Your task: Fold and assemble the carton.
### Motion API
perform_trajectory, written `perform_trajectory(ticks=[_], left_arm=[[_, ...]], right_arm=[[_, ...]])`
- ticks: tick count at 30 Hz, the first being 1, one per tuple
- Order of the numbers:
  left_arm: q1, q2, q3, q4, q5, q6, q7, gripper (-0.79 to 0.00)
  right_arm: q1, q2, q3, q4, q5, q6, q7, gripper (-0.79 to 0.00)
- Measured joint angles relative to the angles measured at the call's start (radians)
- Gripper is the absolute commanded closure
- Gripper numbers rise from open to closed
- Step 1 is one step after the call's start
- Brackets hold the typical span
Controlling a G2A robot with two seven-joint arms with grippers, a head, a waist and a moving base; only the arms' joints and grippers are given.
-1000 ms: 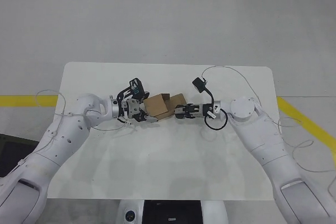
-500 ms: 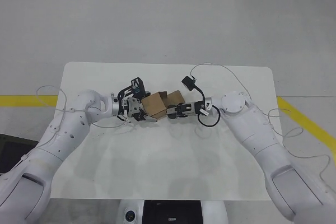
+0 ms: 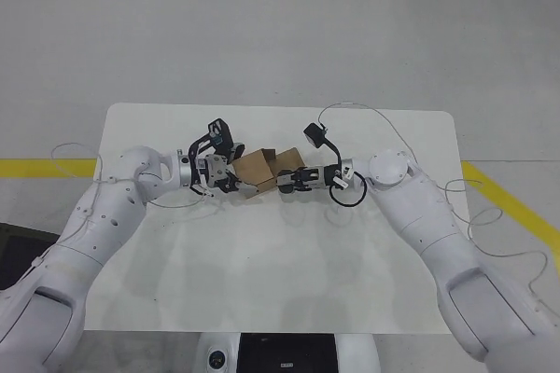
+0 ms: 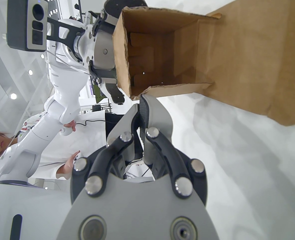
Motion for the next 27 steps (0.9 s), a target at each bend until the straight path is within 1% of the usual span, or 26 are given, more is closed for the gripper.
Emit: perform_trajectory(ticks=[10, 13, 16, 21, 27], left_arm=[[0.002, 0.001, -0.003, -0.001, -0.002, -0.001, 0.000, -0.785], [0.007, 0.001, -0.006, -0.006, 0.000, 0.009, 0.002, -0.785], [0.029, 0.008, -0.027, -0.034, 0.017, 0.056, -0.001, -0.785], [0.070, 0.027, -0.068, -0.089, 0.086, 0.080, 0.006, -0.785], [0.131, 0.045, -0.107, -0.151, 0.153, 0.091, 0.027, -0.785]], right_arm=[[0.000, 0.000, 0.000, 0.000, 0.000, 0.000, 0.000, 0.000], [-0.011, 0.005, 0.008, -0.023, -0.016, 0.019, -0.030, 0.000], [-0.014, 0.015, 0.027, -0.043, -0.036, 0.043, -0.049, 0.000], [-0.013, 0.028, 0.043, -0.059, -0.092, 0.080, -0.086, 0.000], [-0.008, 0.018, 0.028, -0.056, -0.125, 0.112, -0.124, 0.000]])
